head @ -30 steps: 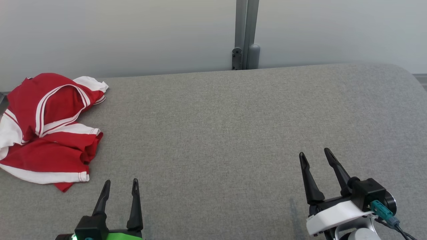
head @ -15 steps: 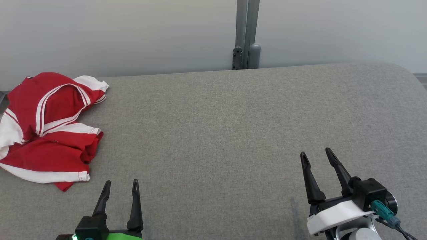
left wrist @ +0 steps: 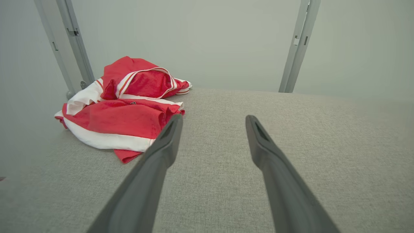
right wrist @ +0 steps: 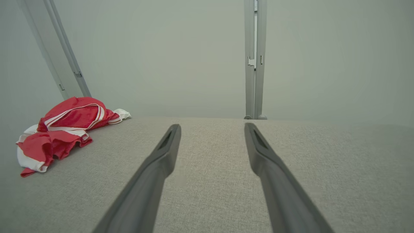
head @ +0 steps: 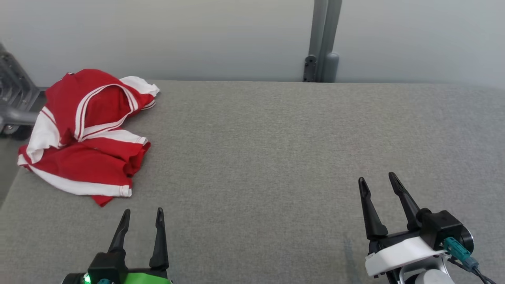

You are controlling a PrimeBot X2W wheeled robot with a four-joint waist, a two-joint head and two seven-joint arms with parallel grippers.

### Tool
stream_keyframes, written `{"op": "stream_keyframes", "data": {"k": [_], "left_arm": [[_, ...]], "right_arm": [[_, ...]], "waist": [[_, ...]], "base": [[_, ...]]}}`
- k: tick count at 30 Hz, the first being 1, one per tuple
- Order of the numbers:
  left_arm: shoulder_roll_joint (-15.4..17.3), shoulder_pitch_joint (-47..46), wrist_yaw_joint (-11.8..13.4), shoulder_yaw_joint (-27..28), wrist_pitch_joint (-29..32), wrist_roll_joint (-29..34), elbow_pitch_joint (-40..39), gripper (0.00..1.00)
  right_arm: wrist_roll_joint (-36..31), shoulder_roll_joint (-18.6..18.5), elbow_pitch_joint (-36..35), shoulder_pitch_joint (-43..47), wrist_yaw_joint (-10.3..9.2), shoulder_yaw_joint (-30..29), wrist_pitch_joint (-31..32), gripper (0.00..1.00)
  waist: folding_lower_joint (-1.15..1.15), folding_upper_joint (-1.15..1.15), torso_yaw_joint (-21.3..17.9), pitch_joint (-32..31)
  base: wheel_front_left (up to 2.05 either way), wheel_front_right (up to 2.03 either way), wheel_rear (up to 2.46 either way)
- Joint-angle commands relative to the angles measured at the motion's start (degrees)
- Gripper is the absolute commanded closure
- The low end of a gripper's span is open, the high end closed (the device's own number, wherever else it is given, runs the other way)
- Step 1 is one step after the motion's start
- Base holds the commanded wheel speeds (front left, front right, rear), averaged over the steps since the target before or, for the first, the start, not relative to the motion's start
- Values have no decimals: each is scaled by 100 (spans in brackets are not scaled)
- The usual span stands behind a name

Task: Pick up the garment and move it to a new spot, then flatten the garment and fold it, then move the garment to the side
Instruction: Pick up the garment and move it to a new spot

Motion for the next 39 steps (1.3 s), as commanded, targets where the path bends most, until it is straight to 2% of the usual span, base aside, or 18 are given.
{"op": "stream_keyframes", "data": {"k": [1,10,17,23,29,35,39], "left_arm": [[34,-65,6,31,-6,18,-24,0],[30,-37,20,174,-6,21,-53,0],[30,61,56,253,-6,-40,-86,0],[30,82,77,301,-5,-64,-131,0],[30,54,77,384,-6,-108,-123,0],[99,-457,-53,573,-5,78,26,0],[249,-1082,-188,618,-5,133,470,0]], "right_arm": [[-11,-14,-34,39,1,15,-18,0],[-8,-17,-2,-16,1,177,-18,0],[5,-18,19,-69,1,233,-18,0],[4,-18,20,-92,1,261,-18,0],[-59,-19,5,-120,1,242,-18,0],[-224,-19,-26,-297,1,210,-18,0],[-385,-19,-38,-452,1,189,-18,0]], "waist": [[0,0,553,42],[0,0,1702,63],[0,0,2093,58],[0,0,2110,97],[0,0,1953,242],[0,0,1674,636],[0,0,1460,929]], "base": [[0,0,0],[0,0,0],[0,0,0],[0,0,0],[0,0,0],[0,0,0],[0,0,0]]}}
